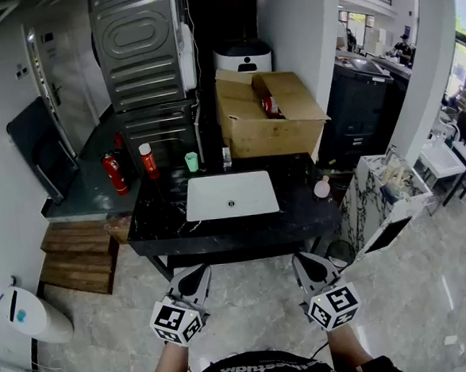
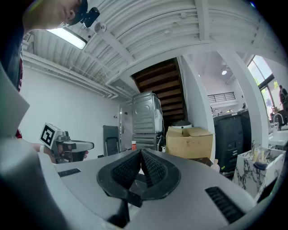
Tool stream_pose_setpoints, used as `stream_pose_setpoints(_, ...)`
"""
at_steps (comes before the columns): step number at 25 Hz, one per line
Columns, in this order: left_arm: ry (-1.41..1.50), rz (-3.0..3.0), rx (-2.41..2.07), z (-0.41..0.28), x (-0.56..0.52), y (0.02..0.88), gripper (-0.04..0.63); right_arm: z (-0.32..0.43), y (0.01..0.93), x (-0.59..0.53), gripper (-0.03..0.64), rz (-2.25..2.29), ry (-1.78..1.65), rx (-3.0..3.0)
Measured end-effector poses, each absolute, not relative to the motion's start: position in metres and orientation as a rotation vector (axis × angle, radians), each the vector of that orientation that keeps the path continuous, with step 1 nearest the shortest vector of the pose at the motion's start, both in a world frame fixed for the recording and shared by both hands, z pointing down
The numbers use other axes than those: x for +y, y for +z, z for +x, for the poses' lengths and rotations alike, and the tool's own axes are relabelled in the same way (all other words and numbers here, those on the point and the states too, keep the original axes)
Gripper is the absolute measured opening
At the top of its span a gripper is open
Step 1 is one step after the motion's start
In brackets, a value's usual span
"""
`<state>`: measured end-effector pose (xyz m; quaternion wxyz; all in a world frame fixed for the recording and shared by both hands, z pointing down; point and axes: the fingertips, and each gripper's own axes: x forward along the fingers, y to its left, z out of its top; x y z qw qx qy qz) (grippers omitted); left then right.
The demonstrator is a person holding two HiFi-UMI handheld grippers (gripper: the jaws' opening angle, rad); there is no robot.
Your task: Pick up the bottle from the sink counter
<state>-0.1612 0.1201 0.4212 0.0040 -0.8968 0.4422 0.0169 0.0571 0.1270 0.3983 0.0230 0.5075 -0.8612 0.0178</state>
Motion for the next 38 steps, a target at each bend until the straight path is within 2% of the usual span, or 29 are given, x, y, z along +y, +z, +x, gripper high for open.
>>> stream_pose_setpoints(17, 0.053, -2.8, 1.392, -0.149, 0.118, 0.415, 0.014, 0.065, 0.394, 0.122, 0.038, 1.555, 0.031, -2.689)
stream_pose_setpoints(33, 0.024, -2.807, 1.406, -0.09, 0.104, 0.43, 0.014, 0.113, 0.411, 0.103, 0.038, 1.495, 0.112, -2.753)
stream_pose_setpoints(38, 0.021, -2.837, 1.408, -0.09, 0.074, 0.441, 0.014, 0.111, 0.422, 0.079, 0.038, 1.483, 0.135, -2.761)
